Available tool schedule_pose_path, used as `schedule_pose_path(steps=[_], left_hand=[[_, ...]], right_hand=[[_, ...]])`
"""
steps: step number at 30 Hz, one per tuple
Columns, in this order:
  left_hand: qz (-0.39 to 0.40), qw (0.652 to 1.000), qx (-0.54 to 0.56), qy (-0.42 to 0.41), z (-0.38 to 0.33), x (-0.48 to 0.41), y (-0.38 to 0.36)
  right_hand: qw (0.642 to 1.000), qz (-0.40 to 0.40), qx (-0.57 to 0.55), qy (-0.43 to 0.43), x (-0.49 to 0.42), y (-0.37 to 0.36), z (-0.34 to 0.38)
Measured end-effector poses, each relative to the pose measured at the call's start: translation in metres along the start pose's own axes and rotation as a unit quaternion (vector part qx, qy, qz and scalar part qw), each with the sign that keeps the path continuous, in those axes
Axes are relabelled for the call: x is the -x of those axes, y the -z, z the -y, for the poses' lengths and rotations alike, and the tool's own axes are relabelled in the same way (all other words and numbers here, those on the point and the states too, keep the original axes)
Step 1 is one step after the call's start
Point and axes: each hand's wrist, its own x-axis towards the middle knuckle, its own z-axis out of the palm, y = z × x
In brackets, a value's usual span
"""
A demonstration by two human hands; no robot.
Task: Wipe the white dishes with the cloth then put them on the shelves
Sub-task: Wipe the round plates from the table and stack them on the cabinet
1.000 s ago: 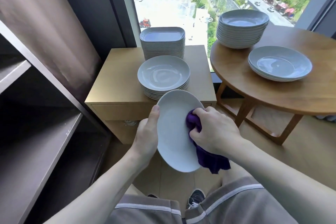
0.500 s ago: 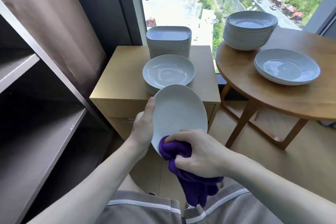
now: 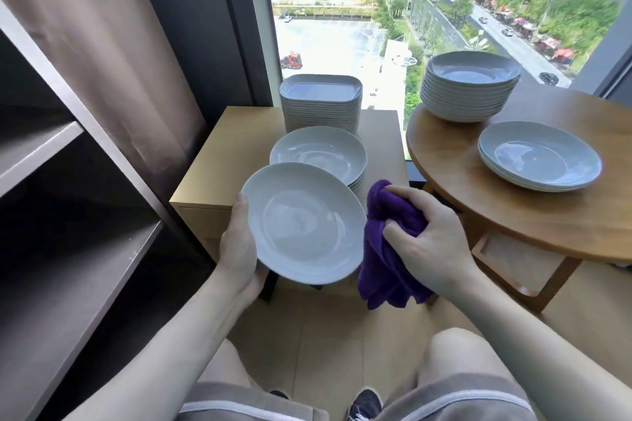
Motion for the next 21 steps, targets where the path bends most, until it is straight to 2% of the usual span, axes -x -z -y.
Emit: schedule_pose_path(steps=[8,13,21], left_hand=[[-0.056,0.996,0.069,-0.013,-0.015,-0.028,-0.042],[-0.085,0.992,0.095,0.009,-0.013,-0.043,-0.067],[-0.133,0.987,0.093,-0.006,-0.022,-0.067,-0.082]], right_hand=[[0.997,-0.071,-0.026,-0.024,-0.017,0.022,-0.010],[0.994,-0.086,-0.035,-0.054,-0.019,0.032,-0.020],[0.992,-0.079,-0.071,-0.063,-0.018,0.025,-0.019]])
